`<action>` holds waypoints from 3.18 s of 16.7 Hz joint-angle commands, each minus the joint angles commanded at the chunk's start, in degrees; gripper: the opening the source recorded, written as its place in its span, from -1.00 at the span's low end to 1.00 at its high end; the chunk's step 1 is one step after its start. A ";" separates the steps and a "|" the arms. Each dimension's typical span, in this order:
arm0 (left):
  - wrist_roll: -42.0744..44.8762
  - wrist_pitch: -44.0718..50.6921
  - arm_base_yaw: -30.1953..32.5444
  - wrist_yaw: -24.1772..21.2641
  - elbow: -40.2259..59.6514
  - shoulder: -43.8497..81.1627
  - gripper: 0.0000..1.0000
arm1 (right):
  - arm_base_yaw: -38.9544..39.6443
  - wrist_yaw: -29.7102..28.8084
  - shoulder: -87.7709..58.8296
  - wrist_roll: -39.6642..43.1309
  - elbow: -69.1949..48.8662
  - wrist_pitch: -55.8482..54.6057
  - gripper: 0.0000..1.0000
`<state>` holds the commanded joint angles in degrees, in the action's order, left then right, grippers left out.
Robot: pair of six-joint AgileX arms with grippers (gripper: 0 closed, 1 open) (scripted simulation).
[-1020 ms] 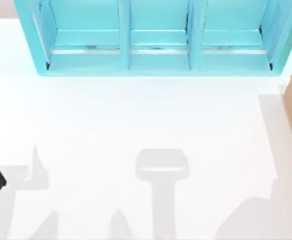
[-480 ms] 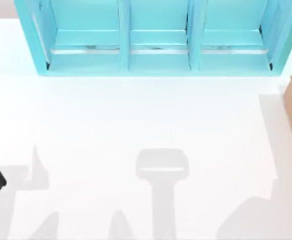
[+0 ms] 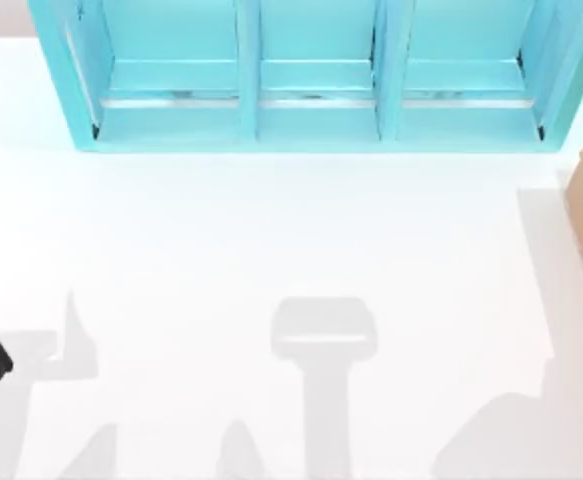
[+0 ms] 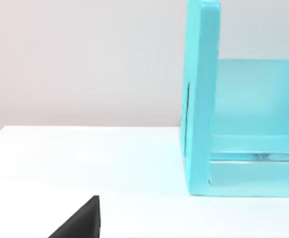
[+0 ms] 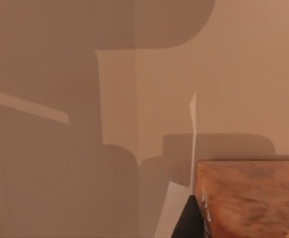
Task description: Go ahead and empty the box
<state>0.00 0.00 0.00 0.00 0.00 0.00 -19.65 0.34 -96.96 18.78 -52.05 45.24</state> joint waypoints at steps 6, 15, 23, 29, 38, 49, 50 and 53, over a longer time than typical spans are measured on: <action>0.00 0.00 0.00 0.00 0.00 0.00 1.00 | 0.00 0.00 0.00 0.00 0.00 0.00 -1.00; 0.00 0.00 0.00 0.00 0.00 0.00 1.00 | -5.43 1.72 5.98 0.77 -11.09 14.24 -1.00; 0.00 0.00 0.00 0.00 0.00 0.00 1.00 | -0.67 0.06 8.03 0.42 -22.41 30.11 -1.00; 0.00 0.00 0.00 0.00 0.00 0.00 1.00 | -0.48 0.09 7.90 0.20 -22.53 30.36 -1.00; 0.00 0.00 0.00 0.00 0.00 0.00 1.00 | 21.51 -0.44 -6.11 -20.84 -34.72 25.89 -1.00; 0.00 0.00 0.00 0.00 0.00 0.00 1.00 | 45.69 -0.57 -28.48 -46.61 -50.29 21.35 -1.00; 0.00 0.00 0.00 0.00 0.00 0.00 1.00 | 46.03 -0.54 -28.95 -46.86 -50.51 21.29 -1.00; 0.00 0.00 0.00 0.00 0.00 0.00 1.00 | 46.03 -0.54 -28.96 -46.86 -50.51 21.29 -1.00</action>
<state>0.00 0.00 0.00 0.00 0.00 0.00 26.38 -0.20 -125.92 -28.08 -102.56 66.52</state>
